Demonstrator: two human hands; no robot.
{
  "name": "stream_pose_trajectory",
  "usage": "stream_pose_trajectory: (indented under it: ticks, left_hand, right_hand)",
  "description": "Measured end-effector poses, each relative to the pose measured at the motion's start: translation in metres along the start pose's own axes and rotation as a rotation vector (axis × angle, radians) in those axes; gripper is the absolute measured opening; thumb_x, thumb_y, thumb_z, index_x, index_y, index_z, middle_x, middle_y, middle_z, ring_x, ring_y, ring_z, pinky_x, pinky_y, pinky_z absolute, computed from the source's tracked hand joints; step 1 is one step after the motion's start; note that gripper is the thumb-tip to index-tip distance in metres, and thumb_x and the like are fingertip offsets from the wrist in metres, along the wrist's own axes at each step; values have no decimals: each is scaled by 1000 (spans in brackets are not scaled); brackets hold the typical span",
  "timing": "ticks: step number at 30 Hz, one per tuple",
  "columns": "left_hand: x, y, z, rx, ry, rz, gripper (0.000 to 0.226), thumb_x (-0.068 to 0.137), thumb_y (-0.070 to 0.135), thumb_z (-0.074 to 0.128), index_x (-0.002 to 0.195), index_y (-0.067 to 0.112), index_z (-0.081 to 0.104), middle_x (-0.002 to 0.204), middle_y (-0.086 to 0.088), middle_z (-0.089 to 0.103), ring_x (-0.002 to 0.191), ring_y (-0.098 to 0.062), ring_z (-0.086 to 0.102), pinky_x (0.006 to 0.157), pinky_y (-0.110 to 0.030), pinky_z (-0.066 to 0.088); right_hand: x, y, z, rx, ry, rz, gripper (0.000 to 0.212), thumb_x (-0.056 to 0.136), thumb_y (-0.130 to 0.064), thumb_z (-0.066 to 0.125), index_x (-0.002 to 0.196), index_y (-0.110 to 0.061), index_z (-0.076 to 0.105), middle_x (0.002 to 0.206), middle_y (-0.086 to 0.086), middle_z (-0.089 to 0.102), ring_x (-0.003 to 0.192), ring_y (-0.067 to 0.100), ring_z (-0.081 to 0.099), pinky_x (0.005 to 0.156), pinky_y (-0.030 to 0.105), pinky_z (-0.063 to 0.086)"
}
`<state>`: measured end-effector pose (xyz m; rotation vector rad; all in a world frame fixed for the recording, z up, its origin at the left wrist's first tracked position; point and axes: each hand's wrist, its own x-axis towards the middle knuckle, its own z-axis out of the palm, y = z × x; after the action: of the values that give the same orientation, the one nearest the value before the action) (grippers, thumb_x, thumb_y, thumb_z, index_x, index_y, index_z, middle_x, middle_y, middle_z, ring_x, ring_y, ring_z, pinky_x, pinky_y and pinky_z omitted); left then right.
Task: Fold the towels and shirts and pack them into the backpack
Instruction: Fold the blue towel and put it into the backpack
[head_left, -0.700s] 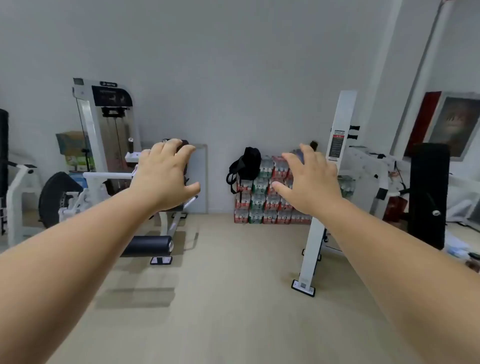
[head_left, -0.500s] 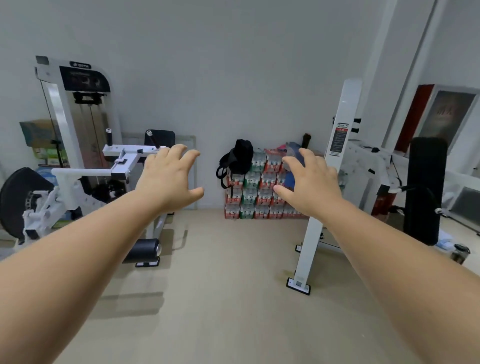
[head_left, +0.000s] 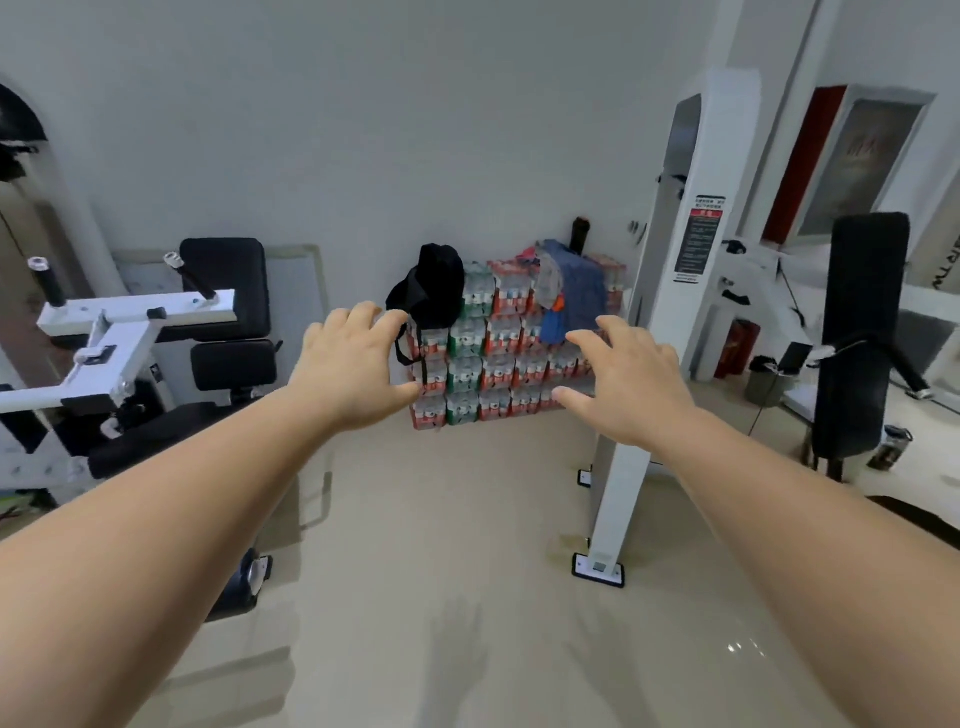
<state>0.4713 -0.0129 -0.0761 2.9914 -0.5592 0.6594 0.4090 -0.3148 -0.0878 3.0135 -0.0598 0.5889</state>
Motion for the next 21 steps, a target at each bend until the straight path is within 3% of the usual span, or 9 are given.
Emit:
stream_pose_trajectory:
  ticks: [12,21]
  left_hand:
    - [287,47,132,-31,-13,2,80,80,62,61,147,30,34,144,-2,44,130,-30,41,104,-48,37]
    - [482,37,246,-78,-44,18,80,81,62,61,148,30,33,146,-1,43,130,-29,41,105,-47,38]
  right_hand:
    - [276,135,120,68,-10,-26,73,88,-70,50,148,-34,34,156,7,31,139,34,34,107,56,35]
    - [460,187,225,61,-65,16,74,88,-71,49,148,-33,33,155,6,31,139,33,35,106,55,38]
